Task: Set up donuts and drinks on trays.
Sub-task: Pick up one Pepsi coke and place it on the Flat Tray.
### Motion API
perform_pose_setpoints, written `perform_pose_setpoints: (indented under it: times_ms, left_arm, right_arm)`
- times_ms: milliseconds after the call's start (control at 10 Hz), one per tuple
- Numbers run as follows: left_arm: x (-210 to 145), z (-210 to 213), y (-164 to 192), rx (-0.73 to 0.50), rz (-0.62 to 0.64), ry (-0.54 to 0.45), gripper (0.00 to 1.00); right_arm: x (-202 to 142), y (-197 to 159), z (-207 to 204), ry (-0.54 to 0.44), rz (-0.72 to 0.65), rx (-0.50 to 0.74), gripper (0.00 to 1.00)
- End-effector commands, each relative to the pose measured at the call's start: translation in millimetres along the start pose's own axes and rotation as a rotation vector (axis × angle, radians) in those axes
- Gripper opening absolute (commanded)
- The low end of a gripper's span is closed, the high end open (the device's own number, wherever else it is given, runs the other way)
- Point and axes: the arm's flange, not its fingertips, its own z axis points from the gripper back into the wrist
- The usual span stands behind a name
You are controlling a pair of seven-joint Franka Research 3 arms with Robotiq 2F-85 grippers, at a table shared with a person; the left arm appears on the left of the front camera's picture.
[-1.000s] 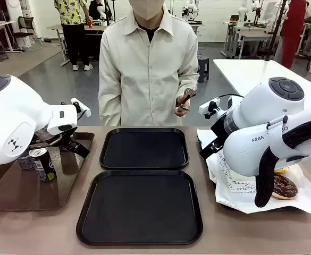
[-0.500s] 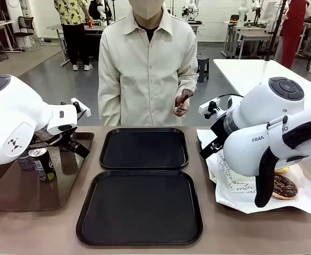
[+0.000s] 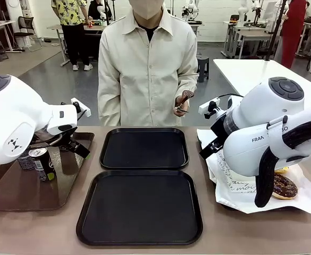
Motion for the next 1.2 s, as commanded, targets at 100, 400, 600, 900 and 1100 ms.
perform_pose_setpoints:
  times_ms: [100, 400, 600, 900, 1100]
  left_arm:
    - [0, 0, 0, 0.0, 0.001, 0.0, 1.0]
    - [-10, 40, -27, 0.005, -0.104, 0.035, 1.0]
    - [-32, 119, -36, -0.075, -0.137, 0.083, 1.0]
    - [-80, 157, -14, -0.114, -0.106, 0.267, 1.0]
    - [-21, 155, -22, -0.099, -0.112, 0.223, 1.0]
  right_arm:
    - [0, 0, 0, 0.0, -0.001, 0.0, 1.0]
    - [0, 10, 20, 0.025, 0.003, 0.061, 1.0]
    - [-23, 33, 80, 0.153, 0.001, 0.061, 1.0]
    - [-90, 28, 138, 0.404, -0.072, 0.0, 1.0]
    - [-26, 18, 114, 0.343, -0.052, 0.017, 1.0]
